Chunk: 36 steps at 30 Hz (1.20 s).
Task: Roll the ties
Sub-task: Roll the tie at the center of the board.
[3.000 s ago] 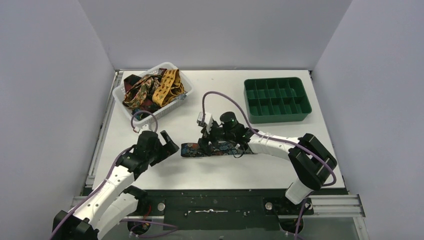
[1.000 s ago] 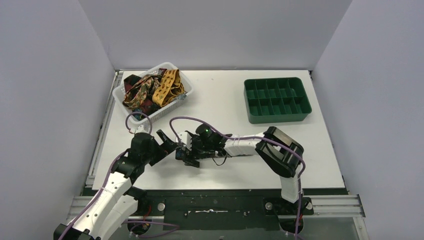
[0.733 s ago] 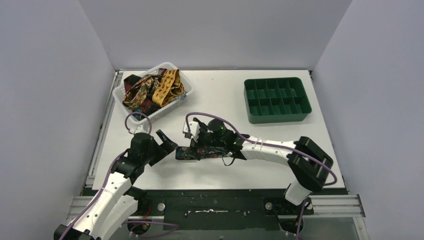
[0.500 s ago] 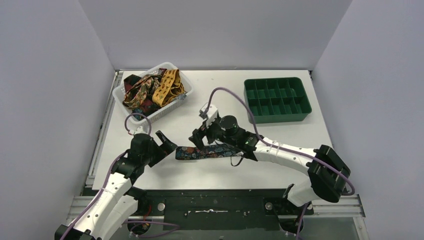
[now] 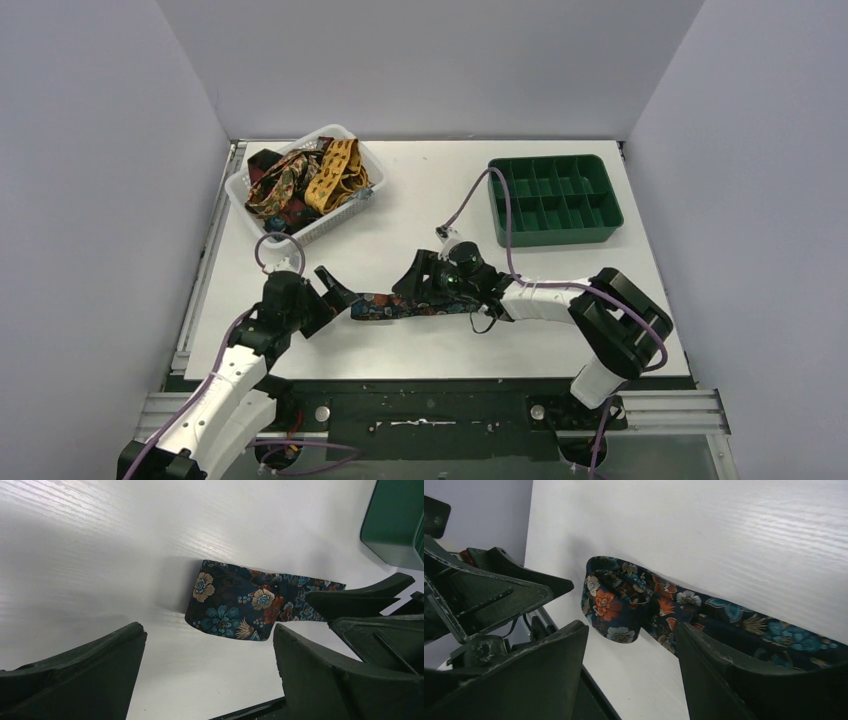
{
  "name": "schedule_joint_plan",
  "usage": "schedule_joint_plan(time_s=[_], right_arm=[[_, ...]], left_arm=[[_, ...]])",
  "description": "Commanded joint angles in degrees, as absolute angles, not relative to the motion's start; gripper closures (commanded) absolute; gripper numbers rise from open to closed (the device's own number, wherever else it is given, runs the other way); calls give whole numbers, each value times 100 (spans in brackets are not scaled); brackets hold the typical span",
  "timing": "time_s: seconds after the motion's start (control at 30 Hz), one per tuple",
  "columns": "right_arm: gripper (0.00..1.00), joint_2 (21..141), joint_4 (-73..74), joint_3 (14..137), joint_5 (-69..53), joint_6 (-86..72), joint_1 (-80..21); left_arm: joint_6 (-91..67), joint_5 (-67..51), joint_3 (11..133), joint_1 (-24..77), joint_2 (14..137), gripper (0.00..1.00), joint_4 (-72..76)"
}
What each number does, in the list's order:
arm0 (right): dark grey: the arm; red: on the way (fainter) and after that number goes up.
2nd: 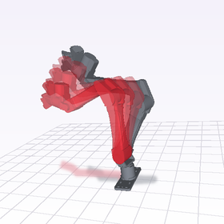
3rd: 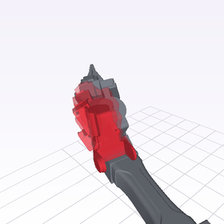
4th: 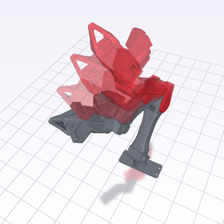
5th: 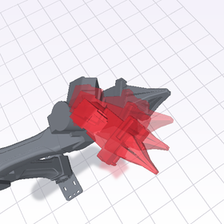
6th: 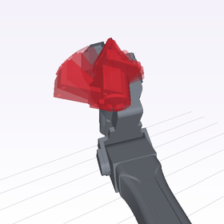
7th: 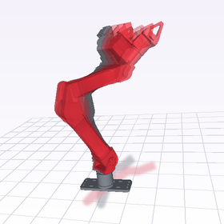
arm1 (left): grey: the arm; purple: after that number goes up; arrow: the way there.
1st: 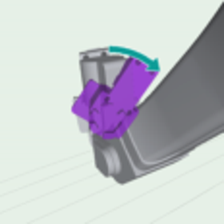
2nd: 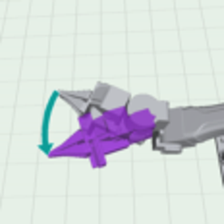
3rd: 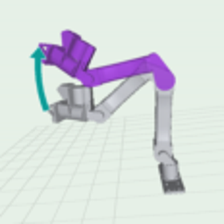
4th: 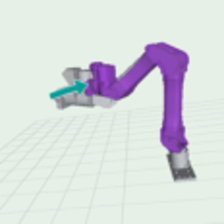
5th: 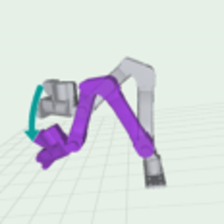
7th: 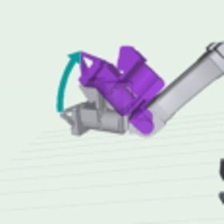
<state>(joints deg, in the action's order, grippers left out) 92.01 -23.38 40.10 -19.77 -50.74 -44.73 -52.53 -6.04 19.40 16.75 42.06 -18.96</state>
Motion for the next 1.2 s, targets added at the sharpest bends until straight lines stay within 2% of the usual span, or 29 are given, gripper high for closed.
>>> schedule_joint_plan(time_s=[0.0, 0.27, 0.73, 1.17], right_arm=[[36, 9363, -2715, 4552, -2136, -5650, -4698], [46, 9791, -2447, 4791, -2341, -5785, -4799], [45, 9971, -2081, 4872, -2410, -5573, -4913], [49, 10143, -2057, 4947, -2440, -5550, -4917]], left_arm=[[-5256, -960, 1947, 1592, 4251, 3, -1340], [-5231, -1224, 1907, 1496, 4393, 3, -1170], [-5016, -1501, 1925, 1344, 4632, 3, -1168], [-4802, -1645, 1994, 1305, 4770, 3, -1144]])
